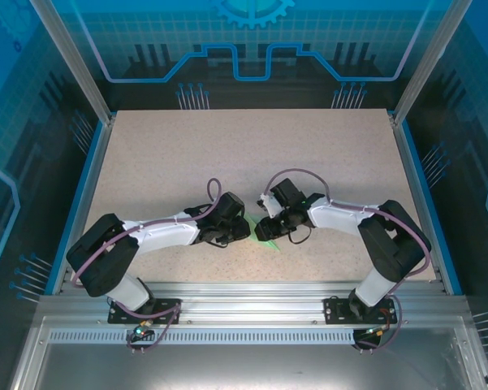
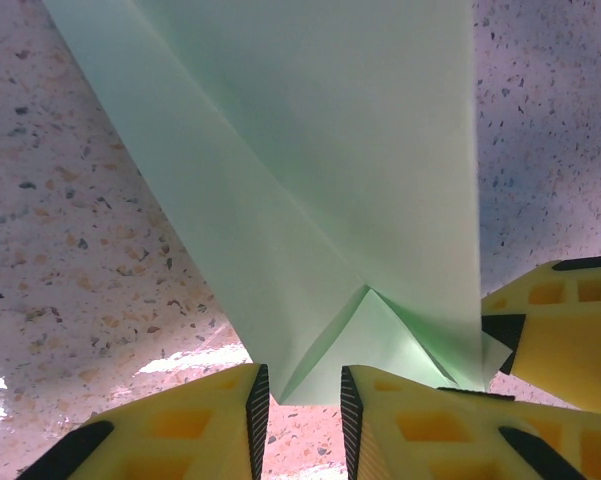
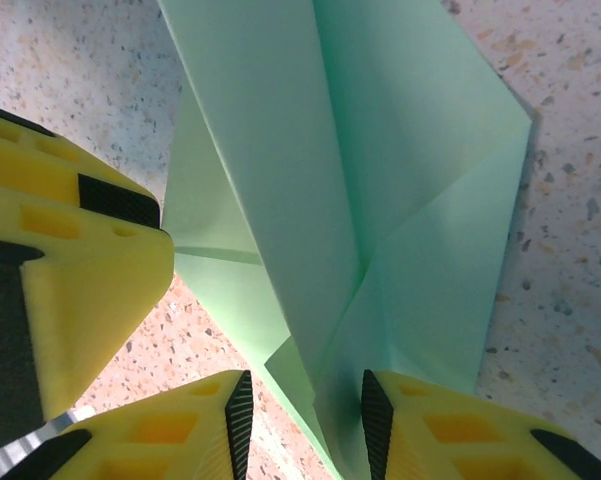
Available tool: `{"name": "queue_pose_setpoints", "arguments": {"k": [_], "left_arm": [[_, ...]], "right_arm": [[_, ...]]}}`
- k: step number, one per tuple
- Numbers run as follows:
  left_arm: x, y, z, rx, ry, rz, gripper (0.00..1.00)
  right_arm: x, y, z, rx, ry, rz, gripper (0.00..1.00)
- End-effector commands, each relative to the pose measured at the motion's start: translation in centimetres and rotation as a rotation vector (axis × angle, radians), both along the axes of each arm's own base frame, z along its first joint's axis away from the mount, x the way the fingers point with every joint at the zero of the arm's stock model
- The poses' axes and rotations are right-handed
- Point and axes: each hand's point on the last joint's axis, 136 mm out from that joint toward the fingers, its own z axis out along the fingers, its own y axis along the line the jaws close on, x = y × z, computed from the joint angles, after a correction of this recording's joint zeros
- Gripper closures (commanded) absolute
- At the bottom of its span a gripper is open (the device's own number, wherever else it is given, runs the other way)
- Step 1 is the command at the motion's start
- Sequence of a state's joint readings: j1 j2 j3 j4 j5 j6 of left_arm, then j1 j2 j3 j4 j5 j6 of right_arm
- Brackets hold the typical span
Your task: Fold a paper plane with a square sheet of paper (pick it up from the middle)
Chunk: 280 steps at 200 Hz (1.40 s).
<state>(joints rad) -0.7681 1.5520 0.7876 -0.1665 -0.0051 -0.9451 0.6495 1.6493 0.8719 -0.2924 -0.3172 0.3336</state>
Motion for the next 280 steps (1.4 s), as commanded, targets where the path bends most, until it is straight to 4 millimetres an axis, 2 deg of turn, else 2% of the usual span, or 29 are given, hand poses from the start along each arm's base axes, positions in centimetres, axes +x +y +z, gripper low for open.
{"name": "queue_pose_setpoints", "arguments": {"k": [1, 52, 120, 143, 244, 280], "left_arm": [[-0.2, 0.4, -0.3, 0.006, -0.005, 0.015, 0.71], [-0.9, 1.9, -1.5, 0.049, 0.023, 0.066, 0.71], [-1.1, 2.9, -2.2, 0.038, 0.031, 0.113, 0.72], [-1.1, 3.0, -2.3, 0.043, 0.031, 0.114, 0.73], [-1.2, 3.6, -2.8, 0.061, 0.037, 0.131, 0.77], [-1.1, 3.7, -2.8, 0.067, 0.038, 0.136, 0.78]], "right_arm": [[0.2, 0.1, 0.0, -0.072, -0.044, 0.039, 0.63], [-0.2, 0.4, 1.0, -0.088, -0.094, 0.073, 0.58], [-0.2, 0.3, 1.1, -0.283, -0.239, 0.109, 0.56], [-0.2, 0.8, 1.6, -0.277, -0.256, 0.124, 0.56], [-0.5, 1.3, -0.4, -0.453, -0.296, 0.176, 0.61], [-0.9, 2.1, 0.5, -0.442, -0.32, 0.187, 0.59]]}}
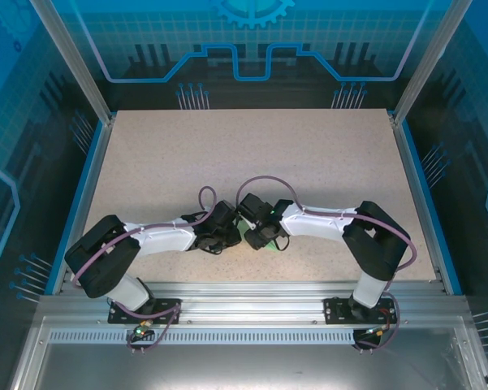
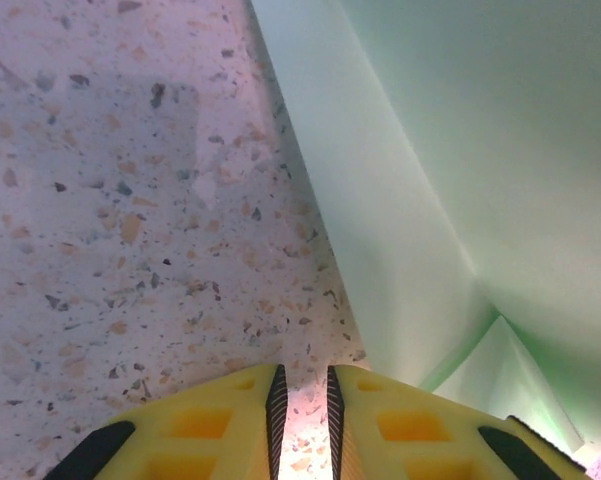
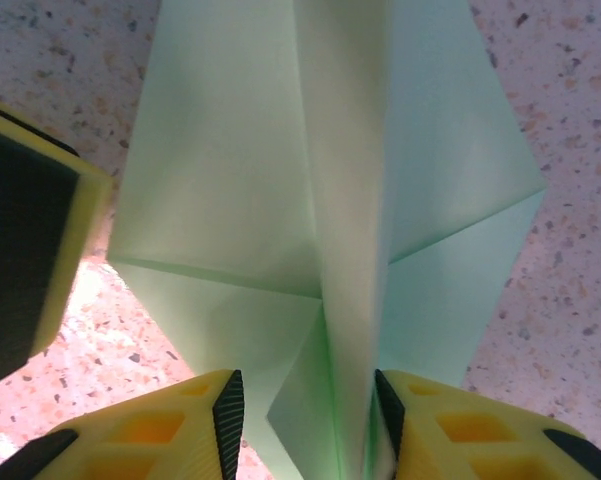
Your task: Fold a paper plane with a square sheet of paper (pick it up from the middle)
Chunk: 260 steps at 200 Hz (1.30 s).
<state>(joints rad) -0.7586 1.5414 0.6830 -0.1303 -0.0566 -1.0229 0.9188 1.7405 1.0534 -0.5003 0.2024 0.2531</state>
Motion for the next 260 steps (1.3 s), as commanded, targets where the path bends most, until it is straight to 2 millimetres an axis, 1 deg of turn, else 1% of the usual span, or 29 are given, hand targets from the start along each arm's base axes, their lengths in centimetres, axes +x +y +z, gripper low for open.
{"name": "queue_pose_setpoints", "arguments": {"k": [1, 11, 35, 66, 119, 149, 178, 195, 218, 240, 260], "left_arm": [[0.0, 1.0, -0.1, 0.022, -0.003, 0.033, 0.77], [-0.1, 1.0, -0.2, 0.025, -0.002, 0.035, 0.77], [0.0, 1.1, -0.1, 0.023, -0.004, 0.037, 0.78], [0.0, 1.3, 0.1, 0.024, -0.013, 0.048, 0.78], [0.1, 1.8, 0.9, 0.013, -0.052, 0.055, 0.77], [-0.1, 2.0, 0.9, 0.011, -0.056, 0.059, 0.77], [-0.2, 2.2, 1.1, 0.013, -0.063, 0.06, 0.77], [-0.2, 2.3, 1.4, 0.014, -0.069, 0.063, 0.77], [-0.1, 2.5, 1.9, 0.013, -0.083, 0.066, 0.77], [0.0, 2.7, 2.6, 0.009, -0.1, 0.07, 0.77], [0.0, 2.9, 3.3, 0.006, -0.122, 0.066, 0.77]], "right_arm": [[-0.7, 1.0, 1.1, -0.007, -0.022, 0.034, 0.59], [-0.7, 1.2, 1.2, 0.004, -0.022, 0.035, 0.61], [-0.7, 1.0, 0.0, -0.026, -0.007, 0.033, 0.67], [-0.6, 0.9, -0.4, -0.029, -0.007, 0.02, 0.71], [-0.6, 0.6, -1.6, -0.045, 0.009, 0.006, 0.73], [-0.5, 0.3, -2.0, -0.039, 0.019, -0.015, 0.8], [-0.4, -0.2, -2.3, -0.036, 0.04, -0.05, 0.83], [-0.3, -0.3, -1.8, -0.025, 0.038, -0.065, 0.87], [0.2, -0.6, -0.1, -0.004, 0.018, -0.115, 0.92], [1.3, -1.7, 1.7, 0.01, 0.006, -0.211, 0.94], [2.5, -3.2, 2.9, 0.041, 0.017, -0.351, 0.93]]}}
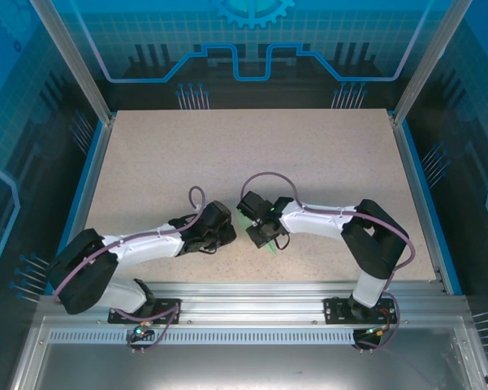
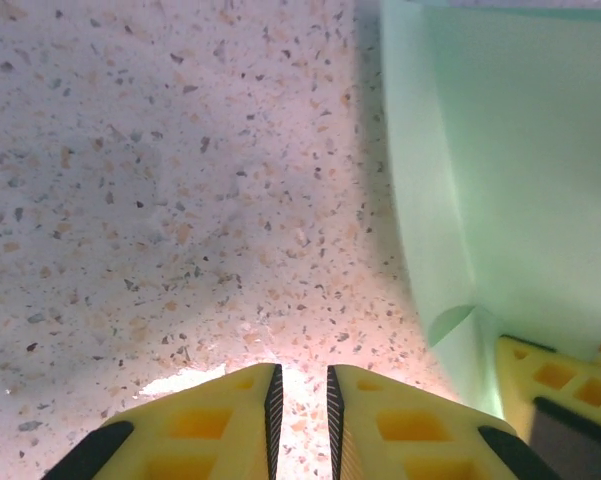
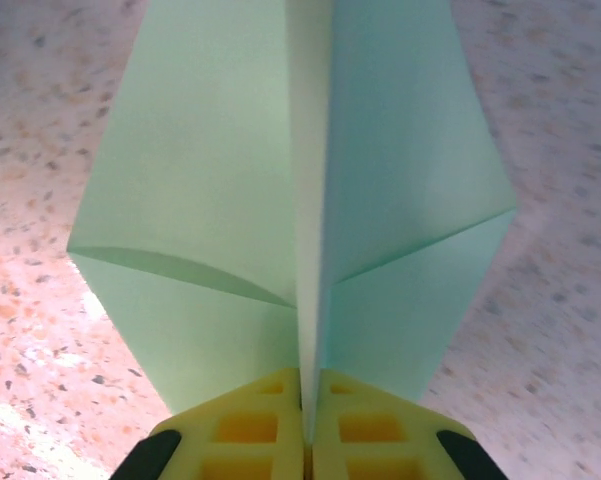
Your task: Fold a paper plane with a square sheet of paper (pick it up from the middle)
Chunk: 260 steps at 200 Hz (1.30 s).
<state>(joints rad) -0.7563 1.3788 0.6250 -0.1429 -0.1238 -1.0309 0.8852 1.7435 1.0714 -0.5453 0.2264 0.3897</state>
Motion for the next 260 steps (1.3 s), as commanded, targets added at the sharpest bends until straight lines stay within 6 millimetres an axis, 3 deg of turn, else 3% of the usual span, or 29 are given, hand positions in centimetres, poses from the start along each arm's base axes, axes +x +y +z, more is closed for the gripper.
{"name": "queue_pose_setpoints", "arguments": {"k": [1, 27, 105, 196, 236, 260], "left_arm": [[-0.2, 1.4, 0.4, 0.031, -0.018, 0.023, 0.76], [-0.2, 1.9, 1.0, 0.06, -0.036, 0.017, 0.76], [-0.5, 2.2, 1.6, 0.056, -0.049, 0.019, 0.75], [-0.6, 2.5, 2.0, 0.042, -0.057, 0.03, 0.75], [-0.7, 2.6, 2.0, 0.043, -0.058, 0.03, 0.75], [-0.7, 2.5, 2.1, 0.043, -0.058, 0.027, 0.75]], "right_arm": [[1.6, -1.9, 2.7, 0.041, -0.005, -0.186, 0.93], [3.0, -3.1, 2.5, 0.072, 0.031, -0.342, 0.91], [5.3, -2.6, -0.4, 0.018, 0.094, -0.455, 0.84], [4.4, -2.8, -4.4, -0.084, 0.148, -0.432, 0.84], [4.2, -2.8, -5.2, -0.127, 0.142, -0.419, 0.94], [4.3, -2.8, -5.2, -0.137, 0.134, -0.418, 0.95]]}}
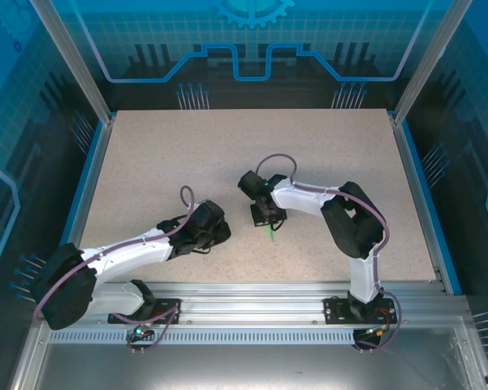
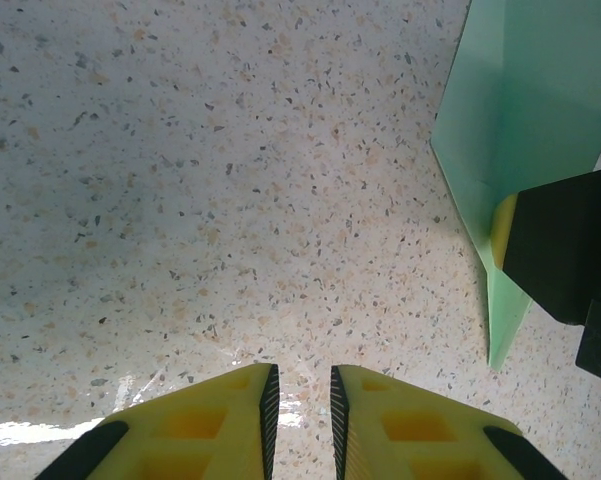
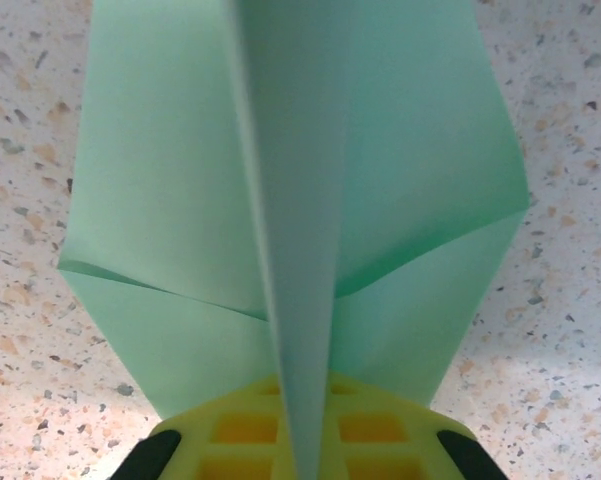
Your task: Fold a paper plane with a square sheet of paper (pick it up from the middle)
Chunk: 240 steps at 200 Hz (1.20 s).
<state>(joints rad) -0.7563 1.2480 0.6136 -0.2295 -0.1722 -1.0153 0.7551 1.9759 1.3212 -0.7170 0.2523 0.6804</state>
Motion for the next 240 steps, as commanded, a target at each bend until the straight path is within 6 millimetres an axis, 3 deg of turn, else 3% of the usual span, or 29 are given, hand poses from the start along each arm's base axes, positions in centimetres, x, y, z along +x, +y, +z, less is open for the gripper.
{"name": "queue_pose_setpoints", "arguments": {"k": [1, 35, 62, 129, 157, 198, 219, 240], "left_arm": [[-0.3, 1.0, -0.2, 0.028, -0.001, 0.013, 0.75], [-0.3, 1.1, -0.1, 0.027, -0.006, 0.015, 0.75], [-0.3, 1.0, 0.1, 0.025, -0.009, 0.011, 0.75], [0.0, 0.9, 0.9, 0.032, -0.033, -0.003, 0.74], [0.1, 1.0, 1.2, 0.039, -0.042, -0.006, 0.73], [0.4, 1.3, 2.2, 0.047, -0.084, -0.008, 0.72], [0.6, 2.0, 3.0, 0.062, -0.125, 0.001, 0.69], [0.7, 2.9, 3.9, 0.084, -0.18, 0.01, 0.67]], "right_arm": [[-0.9, -0.7, -3.2, -0.066, 0.05, 0.0, 0.95], [-0.7, -0.5, -2.8, -0.06, 0.044, 0.005, 0.92], [-0.3, 0.1, -1.1, -0.02, 0.023, 0.013, 0.88], [0.2, 0.4, 8.0, 0.088, -0.156, 0.039, 0.66], [-0.1, 0.0, 11.9, 0.134, -0.243, 0.054, 0.64], [-0.5, -2.9, 19.8, 0.149, -0.512, 0.06, 0.56], [-1.0, -6.1, 23.4, 0.128, -0.683, 0.033, 0.49], [-1.5, -10.3, 25.4, 0.052, -0.832, -0.019, 0.36]]}}
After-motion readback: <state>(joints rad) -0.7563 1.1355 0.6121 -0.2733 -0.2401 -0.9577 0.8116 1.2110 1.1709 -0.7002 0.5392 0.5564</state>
